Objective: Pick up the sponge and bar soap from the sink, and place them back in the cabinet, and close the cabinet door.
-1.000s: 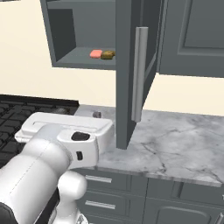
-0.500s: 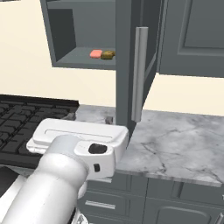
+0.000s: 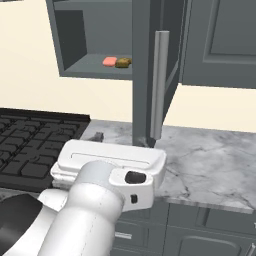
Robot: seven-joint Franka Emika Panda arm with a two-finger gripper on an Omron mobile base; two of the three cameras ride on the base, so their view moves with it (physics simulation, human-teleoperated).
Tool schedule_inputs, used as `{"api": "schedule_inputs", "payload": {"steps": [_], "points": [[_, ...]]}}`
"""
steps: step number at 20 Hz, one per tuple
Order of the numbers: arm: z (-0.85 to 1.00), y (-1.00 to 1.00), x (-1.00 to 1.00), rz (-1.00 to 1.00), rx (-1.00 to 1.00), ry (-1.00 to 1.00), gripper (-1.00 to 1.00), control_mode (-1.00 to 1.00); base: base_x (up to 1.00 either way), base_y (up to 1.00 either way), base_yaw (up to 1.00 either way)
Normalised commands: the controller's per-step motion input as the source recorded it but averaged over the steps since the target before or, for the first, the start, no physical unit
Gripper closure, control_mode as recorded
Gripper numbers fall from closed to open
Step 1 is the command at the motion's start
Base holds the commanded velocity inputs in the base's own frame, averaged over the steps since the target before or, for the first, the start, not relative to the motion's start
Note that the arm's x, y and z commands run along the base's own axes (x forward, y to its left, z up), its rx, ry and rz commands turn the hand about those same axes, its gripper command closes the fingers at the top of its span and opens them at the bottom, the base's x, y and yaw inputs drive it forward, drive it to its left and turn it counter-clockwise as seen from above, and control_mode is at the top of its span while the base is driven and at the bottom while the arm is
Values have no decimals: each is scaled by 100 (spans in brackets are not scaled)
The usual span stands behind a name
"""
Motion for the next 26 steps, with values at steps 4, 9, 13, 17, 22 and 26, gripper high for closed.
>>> {"api": "schedule_inputs", "payload": {"steps": [4, 9, 13, 17, 22, 26], "points": [[0, -33, 0, 0, 0, 0, -100, -100, 0, 0, 0], [0, -29, 0, 0, 0, 0, -100, -100, 0, 0, 0], [0, -29, 0, 2, 0, 0, -100, -100, 0, 0, 0], [0, -27, 0, 10, 0, 0, -100, -100, 0, 0, 0], [-4, -17, 0, 18, 0, 0, -100, -100, 0, 0, 0], [-6, -8, 2, 21, 0, 0, -100, -100, 0, 0, 0]]}}
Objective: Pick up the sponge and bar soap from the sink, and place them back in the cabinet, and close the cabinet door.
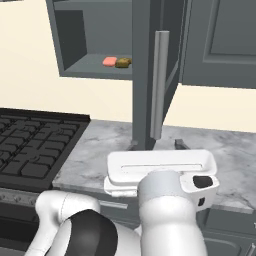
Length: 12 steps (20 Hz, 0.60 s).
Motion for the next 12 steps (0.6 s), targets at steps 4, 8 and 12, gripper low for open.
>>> {"api": "schedule_inputs", "payload": {"steps": [4, 8, 12], "points": [[-8, -4, 6, 20, 0, 0, -100, -100, 0, 0, 0], [-10, -1, 21, 17, 0, 0, -100, -100, 0, 0, 0], [-10, -4, 21, 17, 0, 0, -100, -100, 0, 0, 0]]}}
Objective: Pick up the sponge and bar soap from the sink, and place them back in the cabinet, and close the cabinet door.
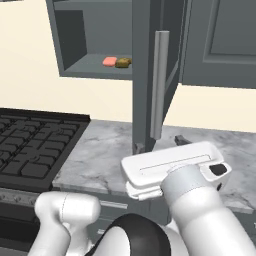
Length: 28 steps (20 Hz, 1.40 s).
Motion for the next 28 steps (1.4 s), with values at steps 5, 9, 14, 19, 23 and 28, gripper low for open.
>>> {"api": "schedule_inputs", "payload": {"steps": [5, 9, 14, 19, 23, 28], "points": [[-11, -6, 22, 18, 0, 0, -100, -100, 0, 0, 0], [-14, -4, 23, 19, 0, 0, -100, -100, 0, 0, 0], [-18, 0, 23, 20, 0, 0, -100, -100, 0, 0, 0], [-21, 0, 19, 18, 0, 0, -100, -100, 0, 0, 0], [-19, 0, 11, 12, 0, 0, -100, -100, 0, 0, 0], [-16, 1, 17, 10, 0, 0, -100, -100, 0, 0, 0]]}}
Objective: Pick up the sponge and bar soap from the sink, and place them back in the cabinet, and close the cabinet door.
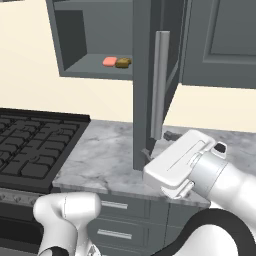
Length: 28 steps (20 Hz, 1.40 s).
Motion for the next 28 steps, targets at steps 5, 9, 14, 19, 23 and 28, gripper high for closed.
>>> {"api": "schedule_inputs", "payload": {"steps": [5, 9, 14, 19, 23, 28], "points": [[-11, 11, 20, 8, 0, 0, -100, -100, 0, 0, 0], [-9, 21, 11, 8, 0, 0, -100, -100, 0, 0, 0], [-4, 36, 5, 6, 0, 0, -100, -100, 0, 0, 0], [0, 48, 2, 1, 0, 0, -100, -100, 0, 0, 0], [-1, 48, 14, 3, 0, 0, -100, -100, 0, 0, 0], [-1, 48, 16, 5, 0, 0, -100, -100, 0, 0, 0]]}}
